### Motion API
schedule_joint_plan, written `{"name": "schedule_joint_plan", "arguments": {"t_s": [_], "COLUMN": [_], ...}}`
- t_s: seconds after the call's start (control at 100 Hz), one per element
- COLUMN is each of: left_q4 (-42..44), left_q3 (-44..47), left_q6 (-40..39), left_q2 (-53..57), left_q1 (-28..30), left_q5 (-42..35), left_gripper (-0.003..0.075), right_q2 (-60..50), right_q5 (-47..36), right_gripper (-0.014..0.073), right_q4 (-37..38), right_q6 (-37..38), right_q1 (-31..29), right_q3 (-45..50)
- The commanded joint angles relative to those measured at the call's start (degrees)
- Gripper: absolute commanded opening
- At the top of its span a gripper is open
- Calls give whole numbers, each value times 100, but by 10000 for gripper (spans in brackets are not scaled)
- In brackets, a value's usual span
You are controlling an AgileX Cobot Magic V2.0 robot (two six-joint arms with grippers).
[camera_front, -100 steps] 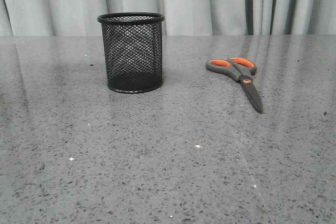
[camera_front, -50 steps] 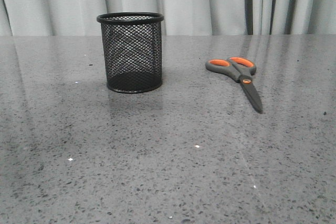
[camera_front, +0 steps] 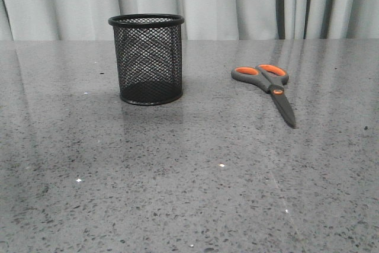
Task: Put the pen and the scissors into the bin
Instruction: 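Carry the upright highlighter with the left gripper above the mesh cup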
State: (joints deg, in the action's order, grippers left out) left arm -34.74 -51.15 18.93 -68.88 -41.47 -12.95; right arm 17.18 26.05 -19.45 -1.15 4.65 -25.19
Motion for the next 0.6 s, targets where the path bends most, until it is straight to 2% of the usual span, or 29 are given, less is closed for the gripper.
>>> {"name": "schedule_joint_plan", "arguments": {"t_s": [0.0, 0.59], "left_q4": [12, 37], "left_q3": [-176, -176], "left_q6": [-168, -881], "left_q2": [115, -538], "left_q1": [-55, -55], "left_q5": [-360, -202], "left_gripper": [-20, -20], "right_q2": [91, 91], "right_q5": [-437, -437], "right_gripper": [289, 289], "right_q4": [27, 27], "right_q6": [-60, -60], "right_q1": [14, 14], "right_q3": [-214, -214]}}
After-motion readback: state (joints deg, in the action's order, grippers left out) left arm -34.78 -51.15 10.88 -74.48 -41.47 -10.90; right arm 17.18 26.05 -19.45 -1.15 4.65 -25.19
